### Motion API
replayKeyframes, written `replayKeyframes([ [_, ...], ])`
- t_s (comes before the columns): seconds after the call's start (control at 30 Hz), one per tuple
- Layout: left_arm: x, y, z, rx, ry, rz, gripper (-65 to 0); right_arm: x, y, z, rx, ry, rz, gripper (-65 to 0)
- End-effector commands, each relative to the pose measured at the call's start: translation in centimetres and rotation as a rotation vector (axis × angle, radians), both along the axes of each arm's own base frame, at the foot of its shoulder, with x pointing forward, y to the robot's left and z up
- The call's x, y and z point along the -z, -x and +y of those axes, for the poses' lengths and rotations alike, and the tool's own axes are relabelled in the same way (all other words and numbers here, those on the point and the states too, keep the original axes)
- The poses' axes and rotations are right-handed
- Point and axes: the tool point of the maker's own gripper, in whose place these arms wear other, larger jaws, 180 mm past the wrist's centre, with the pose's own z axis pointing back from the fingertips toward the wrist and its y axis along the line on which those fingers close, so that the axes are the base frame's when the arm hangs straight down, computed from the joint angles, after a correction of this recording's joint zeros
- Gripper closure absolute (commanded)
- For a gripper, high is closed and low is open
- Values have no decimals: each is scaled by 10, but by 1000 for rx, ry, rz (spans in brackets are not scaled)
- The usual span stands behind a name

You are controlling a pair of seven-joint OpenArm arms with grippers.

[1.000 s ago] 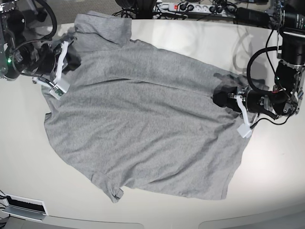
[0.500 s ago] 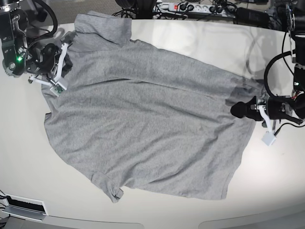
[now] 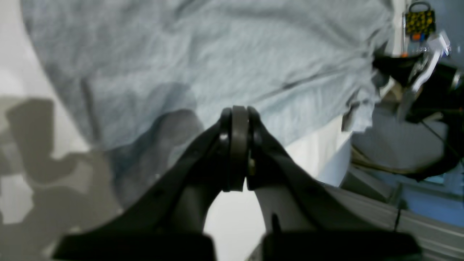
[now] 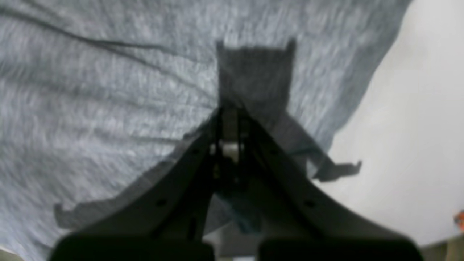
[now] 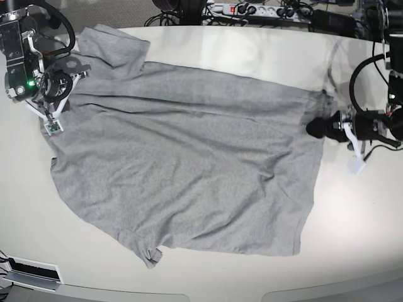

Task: Layout the t-shirt on the table in an organized manner, then fold the t-shirt properly
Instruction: 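Slide both grippers along the shirt edges toward the collar and regrasp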

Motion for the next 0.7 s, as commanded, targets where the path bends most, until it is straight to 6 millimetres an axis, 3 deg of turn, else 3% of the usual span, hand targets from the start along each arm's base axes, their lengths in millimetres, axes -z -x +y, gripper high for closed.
replayKeyframes([
  [0.0, -13, -9, 6, -10, 9, -45, 0, 4, 20, -8, 14, 23, 87, 0],
  [0.13, -5, 8, 2, -22, 44, -7, 0, 6, 23, 13, -49, -90, 110, 0],
  [0.23, 2, 20, 2, -24, 47, 21, 0, 4, 16, 18, -85, -113, 97, 0],
  [0.33, -5, 20, -2, -70, 126, 4, 0, -2, 2, 17, -102, -109, 77, -140],
  [0.4, -16, 9, 4, -139, 169, -47, 0, -7, -9, 17, -120, -109, 68, -223],
  [0.53, -24, -5, 30, -254, 140, -122, 0, -16, -30, 20, -144, -116, 24, -289],
  [0.57, -21, -4, 37, -272, 117, -123, -16, -19, -34, 23, -153, -132, 16, -289],
  [0.67, -16, -1, 49, -301, 72, -120, -273, -23, -42, 34, -170, -193, -2, -289],
])
